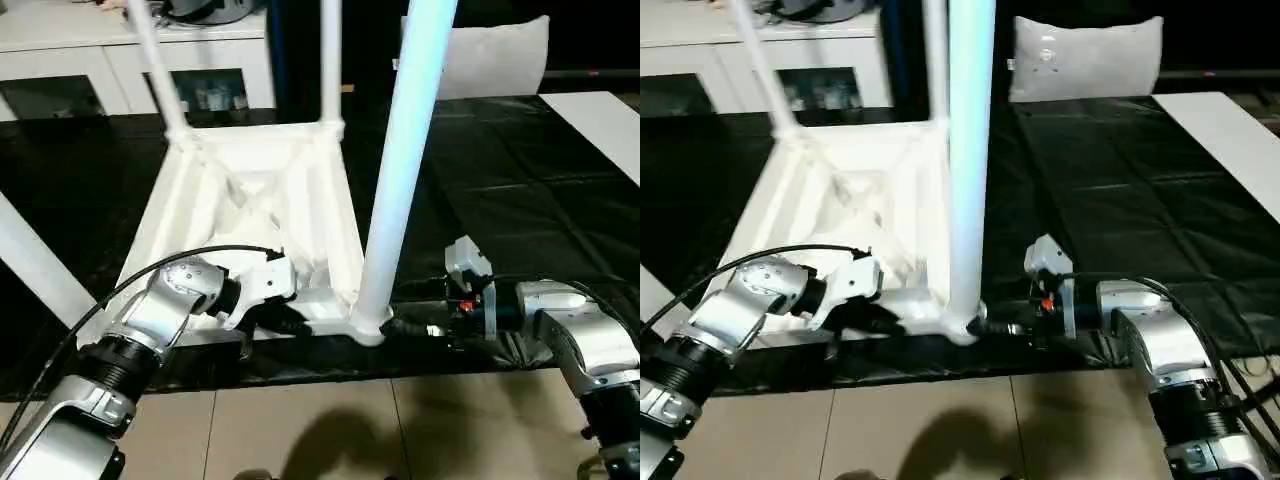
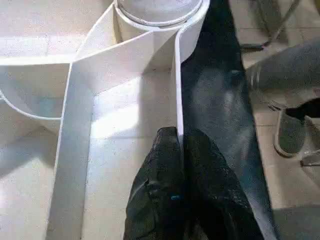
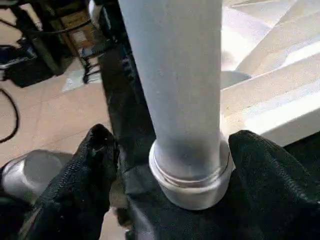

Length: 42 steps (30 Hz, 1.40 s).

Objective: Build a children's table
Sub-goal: Rotate leg to tighten

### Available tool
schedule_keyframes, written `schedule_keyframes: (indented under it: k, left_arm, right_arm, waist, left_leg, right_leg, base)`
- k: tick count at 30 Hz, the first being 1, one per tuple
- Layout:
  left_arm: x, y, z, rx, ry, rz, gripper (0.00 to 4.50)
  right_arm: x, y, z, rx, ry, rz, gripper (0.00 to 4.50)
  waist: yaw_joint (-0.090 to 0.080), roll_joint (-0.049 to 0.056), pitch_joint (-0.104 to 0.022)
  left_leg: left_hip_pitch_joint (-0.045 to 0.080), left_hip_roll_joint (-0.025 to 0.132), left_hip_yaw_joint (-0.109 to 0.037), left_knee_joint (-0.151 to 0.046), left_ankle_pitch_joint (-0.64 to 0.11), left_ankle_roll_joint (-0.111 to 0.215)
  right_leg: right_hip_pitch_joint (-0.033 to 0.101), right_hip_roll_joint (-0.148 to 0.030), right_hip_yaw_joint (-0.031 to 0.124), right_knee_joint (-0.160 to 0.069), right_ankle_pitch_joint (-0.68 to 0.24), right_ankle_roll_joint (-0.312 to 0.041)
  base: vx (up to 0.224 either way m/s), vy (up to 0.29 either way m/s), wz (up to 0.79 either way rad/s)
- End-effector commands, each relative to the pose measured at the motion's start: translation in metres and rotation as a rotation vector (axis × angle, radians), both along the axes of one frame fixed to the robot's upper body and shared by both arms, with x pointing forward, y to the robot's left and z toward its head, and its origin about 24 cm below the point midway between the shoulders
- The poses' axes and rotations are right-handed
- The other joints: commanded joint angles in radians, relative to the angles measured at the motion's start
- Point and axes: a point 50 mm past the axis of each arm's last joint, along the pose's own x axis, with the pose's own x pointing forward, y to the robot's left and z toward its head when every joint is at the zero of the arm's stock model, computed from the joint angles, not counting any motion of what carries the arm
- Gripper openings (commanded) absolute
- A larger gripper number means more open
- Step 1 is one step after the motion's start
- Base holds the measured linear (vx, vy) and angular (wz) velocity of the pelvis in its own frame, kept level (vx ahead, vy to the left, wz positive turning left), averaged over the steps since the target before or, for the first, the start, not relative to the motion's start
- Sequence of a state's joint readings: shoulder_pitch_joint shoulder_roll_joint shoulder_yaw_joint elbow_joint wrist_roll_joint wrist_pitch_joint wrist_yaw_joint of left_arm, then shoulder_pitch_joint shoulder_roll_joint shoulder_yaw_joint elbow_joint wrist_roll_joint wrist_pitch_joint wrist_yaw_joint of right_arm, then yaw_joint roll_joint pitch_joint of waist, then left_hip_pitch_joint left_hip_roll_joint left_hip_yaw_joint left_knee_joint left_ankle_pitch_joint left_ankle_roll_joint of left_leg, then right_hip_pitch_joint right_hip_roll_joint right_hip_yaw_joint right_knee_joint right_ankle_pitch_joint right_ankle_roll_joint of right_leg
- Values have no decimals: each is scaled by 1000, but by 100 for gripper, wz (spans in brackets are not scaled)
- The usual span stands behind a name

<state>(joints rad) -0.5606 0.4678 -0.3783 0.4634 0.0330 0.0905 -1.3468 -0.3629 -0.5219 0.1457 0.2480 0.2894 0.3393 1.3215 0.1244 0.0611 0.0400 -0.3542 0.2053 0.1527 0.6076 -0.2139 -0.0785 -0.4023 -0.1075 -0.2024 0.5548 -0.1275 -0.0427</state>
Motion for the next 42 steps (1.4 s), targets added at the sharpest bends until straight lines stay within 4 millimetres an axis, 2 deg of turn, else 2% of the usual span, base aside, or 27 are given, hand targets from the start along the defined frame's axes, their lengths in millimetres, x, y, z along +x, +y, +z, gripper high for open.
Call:
schedule_keyframes:
  k: [1,3,5,8,9,11,12,15,16,18,22,23,26,27,29,30,31,32,33,34,35,36,38,39,40,41,42]
  left_arm:
    - [-1,-11,10,-11,-20,-104,0]
    - [-2,-12,10,-12,-18,-115,0]
    - [-3,-14,9,-17,-14,-120,0]
    - [-4,-15,8,-18,-11,-127,0]
    - [-5,-15,8,-18,-8,-131,0]
    - [-5,-15,7,-18,-6,-133,0]
    - [-6,-14,7,-18,-5,-133,0]
    - [-6,-14,6,-22,2,-123,0]
    - [-5,-14,6,-22,4,-117,0]
    - [-5,-13,6,-29,10,-107,0]
    - [-5,-15,5,-57,17,-68,0]
    - [-5,-18,6,-87,20,-37,0]
    - [-2,-26,7,-142,34,42,0]
    - [0,-31,8,-159,28,88,0]
    - [3,-34,7,-166,20,120,0]
    - [6,-37,7,-174,8,162,0]
    - [7,-38,7,-176,3,177,0]
    - [11,-41,8,-188,-13,217,0]
    - [15,-44,11,-206,-29,266,0]
    - [20,-46,14,-226,-45,314,0]
    - [22,-48,16,-241,-56,349,0]
    - [25,-51,19,-261,-68,392,0]
    - [27,-55,21,-279,-71,422,0]
    - [27,-58,22,-283,-71,414,0]
    - [26,-60,21,-282,-71,406,0]
    - [26,-61,21,-281,-71,403,0]
    - [25,-61,20,-268,-77,385,0]
  right_arm:
    - [2,4,5,13,-25,43,347]
    - [3,6,3,12,-24,47,331]
    - [3,9,2,27,-17,50,310]
    - [4,12,1,41,-18,57,286]
    - [5,14,0,54,-9,58,275]
    - [5,15,-1,60,3,68,258]
    - [4,16,-1,60,5,74,252]
    - [4,17,0,83,13,78,224]
    - [3,17,1,93,21,79,214]
    - [-1,19,2,115,38,105,203]
    - [-6,22,-3,112,48,101,198]
    - [-9,25,-6,116,59,91,198]
    - [-10,38,-8,135,54,14,197]
    - [-8,43,-7,143,43,-40,196]
    - [-7,47,-7,142,27,-70,196]
    - [-2,53,-8,125,34,-147,196]
    - [0,56,-9,117,38,-181,196]
    - [8,61,-11,91,40,-284,196]
    - [16,65,-14,59,47,-402,196]
    - [23,69,-16,25,40,-516,196]
    - [28,71,-16,6,26,-597,196]
    - [34,75,-14,15,21,-703,196]
    - [38,80,-12,63,68,-787,196]
    - [37,86,-10,82,60,-765,196]
    - [35,90,-8,88,49,-741,196]
    - [35,91,-8,89,45,-732,231]
    - [32,92,-7,97,22,-694,252]
  waist:
    - [-3,-12,-72]
    - [-2,-15,-71]
    - [-3,-14,-70]
    - [-2,-17,-72]
    - [-1,-13,-73]
    - [-2,-14,-74]
    - [0,-7,-74]
    - [2,-10,-75]
    - [3,-20,-76]
    - [10,-11,-75]
    - [13,-12,-74]
    - [12,-8,-74]
    - [10,-10,-72]
    - [5,-8,-67]
    - [-5,-7,-65]
    - [-10,-9,-64]
    - [-24,-8,-62]
    - [-31,3,-62]
    - [-64,5,-59]
    - [-77,4,-59]
    - [-101,7,-59]
    - [-110,14,-62]
    - [-140,25,-64]
    - [-146,25,-63]
    - [-151,22,-61]
    - [-154,20,-63]
    - [-153,15,-67]
  left_leg:
    - [0,34,1,-67,-136,82]
    - [2,29,4,-66,-147,74]
    - [3,29,3,-67,-154,69]
    - [3,31,3,-67,-149,68]
    - [2,32,2,-67,-146,69]
    - [1,31,2,-66,-143,70]
    - [2,33,1,-66,-137,71]
    - [0,33,2,-66,-134,73]
    - [1,33,3,-66,-128,75]
    - [2,33,3,-65,-124,75]
    - [1,33,3,-66,-127,69]
    - [2,35,3,-67,-131,64]
    - [2,32,4,-68,-136,60]
    - [5,27,4,-69,-162,47]
    - [8,18,5,-66,-190,34]
    - [7,14,5,-64,-198,34]
    - [5,10,4,-63,-207,29]
    - [5,9,1,-62,-218,26]
    - [3,5,-3,-58,-251,12]
    - [1,5,-6,-57,-260,8]
    - [-3,4,-9,-52,-286,9]
    - [-1,9,-13,-53,-294,13]
    - [-11,35,-32,-69,-326,31]
    - [-5,37,-32,-74,-349,36]
    - [-5,31,-30,-72,-351,37]
    - [-4,16,-24,-66,-321,36]
    - [-9,7,-20,-63,-270,41]
  right_leg:
    - [66,-60,70,-62,-374,-70]
    - [65,-60,67,-69,-414,-50]
    - [64,-59,64,-72,-439,-41]
    - [64,-58,66,-71,-428,-40]
    - [64,-59,66,-68,-422,-44]
    - [64,-58,66,-68,-413,-46]
    - [64,-58,67,-65,-399,-52]
    - [66,-58,68,-63,-384,-56]
    - [66,-58,68,-64,-384,-55]
    - [64,-58,69,-64,-394,-52]
    - [64,-58,68,-64,-400,-46]
    - [64,-59,69,-67,-399,-46]
    - [64,-57,67,-69,-410,-41]
    - [62,-56,61,-81,-461,-26]
    - [61,-54,51,-93,-515,5]
    - [62,-52,47,-96,-530,16]
    - [63,-48,40,-102,-549,35]
    - [63,-48,34,-104,-557,42]
    - [64,-43,19,-117,-575,66]
    - [67,-41,12,-120,-578,75]
    - [71,-38,-2,-128,-590,102]
    - [76,-42,-5,-129,-585,106]
    - [91,-51,6,-116,-507,92]
    - [85,-53,16,-112,-491,80]
    - [82,-55,18,-113,-490,74]
    - [82,-60,18,-115,-490,60]
    - [83,-62,22,-111,-466,43]
  base:
    - [0,0,0]
    - [0,0,0]
    - [0,0,0]
    - [0,0,0]
    - [0,0,0]
    - [0,0,0]
    - [0,0,0]
    - [0,0,0]
    - [0,0,0]
    - [0,0,0]
    - [0,0,0]
    - [0,0,0]
    - [0,0,0]
    - [0,0,0]
    - [0,0,0]
    - [0,0,0]
    - [0,0,0]
    - [0,0,0]
    - [0,0,0]
    - [0,0,0]
    - [0,0,0]
    - [0,0,0]
    - [0,0,0]
    - [0,0,0]
    - [0,0,0]
    - [0,0,0]
    - [0,0,0]
